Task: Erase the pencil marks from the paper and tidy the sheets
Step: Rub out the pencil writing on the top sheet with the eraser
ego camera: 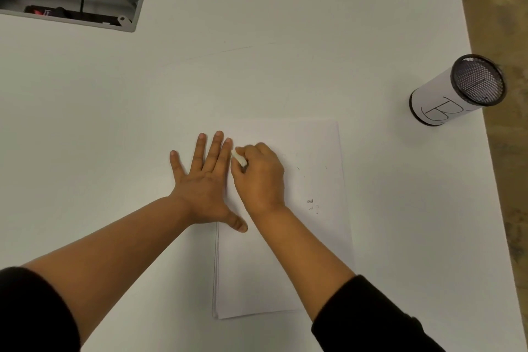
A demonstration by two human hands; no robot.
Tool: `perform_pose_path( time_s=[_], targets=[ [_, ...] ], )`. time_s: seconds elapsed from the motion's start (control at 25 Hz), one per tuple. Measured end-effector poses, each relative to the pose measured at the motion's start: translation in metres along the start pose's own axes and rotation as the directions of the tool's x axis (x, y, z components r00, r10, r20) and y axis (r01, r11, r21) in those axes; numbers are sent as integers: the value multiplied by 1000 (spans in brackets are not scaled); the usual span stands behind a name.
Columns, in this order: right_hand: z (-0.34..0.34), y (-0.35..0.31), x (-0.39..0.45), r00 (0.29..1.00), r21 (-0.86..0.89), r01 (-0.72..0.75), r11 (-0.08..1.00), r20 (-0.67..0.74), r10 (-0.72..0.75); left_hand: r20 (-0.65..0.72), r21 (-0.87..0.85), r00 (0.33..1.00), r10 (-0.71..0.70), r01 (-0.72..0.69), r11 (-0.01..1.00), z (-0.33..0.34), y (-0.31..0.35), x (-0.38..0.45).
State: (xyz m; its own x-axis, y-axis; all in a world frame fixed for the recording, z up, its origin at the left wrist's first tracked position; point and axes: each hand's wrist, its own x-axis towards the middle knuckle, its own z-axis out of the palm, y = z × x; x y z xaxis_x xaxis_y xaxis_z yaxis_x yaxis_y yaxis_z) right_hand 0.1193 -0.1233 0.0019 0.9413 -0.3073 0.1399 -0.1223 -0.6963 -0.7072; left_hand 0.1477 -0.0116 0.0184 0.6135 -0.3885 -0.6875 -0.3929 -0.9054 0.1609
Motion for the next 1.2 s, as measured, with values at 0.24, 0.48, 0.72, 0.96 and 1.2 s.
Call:
perform_pose_path(
  time_s=[0.24,0.48,0.72,0.96,1.2],
  targets=[
    [-11,-2,-33,996,22,-49,999,72,47,-8,7,1000,-15,15,1000,0,2,-1],
    [-3,-2,-14,996,-4,-75,997,39,75,-1,17,1000,-12,13,1000,1,2,0],
    [0,-1,5,998,-21,-59,998,31,60,-7,-6,1000,6,-6,1000,0,-1,0],
    [-22,7,-42,997,-14,-36,999,74,37,-11,-7,1000,1,-1,1000,2,-1,0],
    [-16,13,13,996,-41,-70,997,54,72,13,-22,1000,-2,2,1000,-1,0,-2]
  ],
)
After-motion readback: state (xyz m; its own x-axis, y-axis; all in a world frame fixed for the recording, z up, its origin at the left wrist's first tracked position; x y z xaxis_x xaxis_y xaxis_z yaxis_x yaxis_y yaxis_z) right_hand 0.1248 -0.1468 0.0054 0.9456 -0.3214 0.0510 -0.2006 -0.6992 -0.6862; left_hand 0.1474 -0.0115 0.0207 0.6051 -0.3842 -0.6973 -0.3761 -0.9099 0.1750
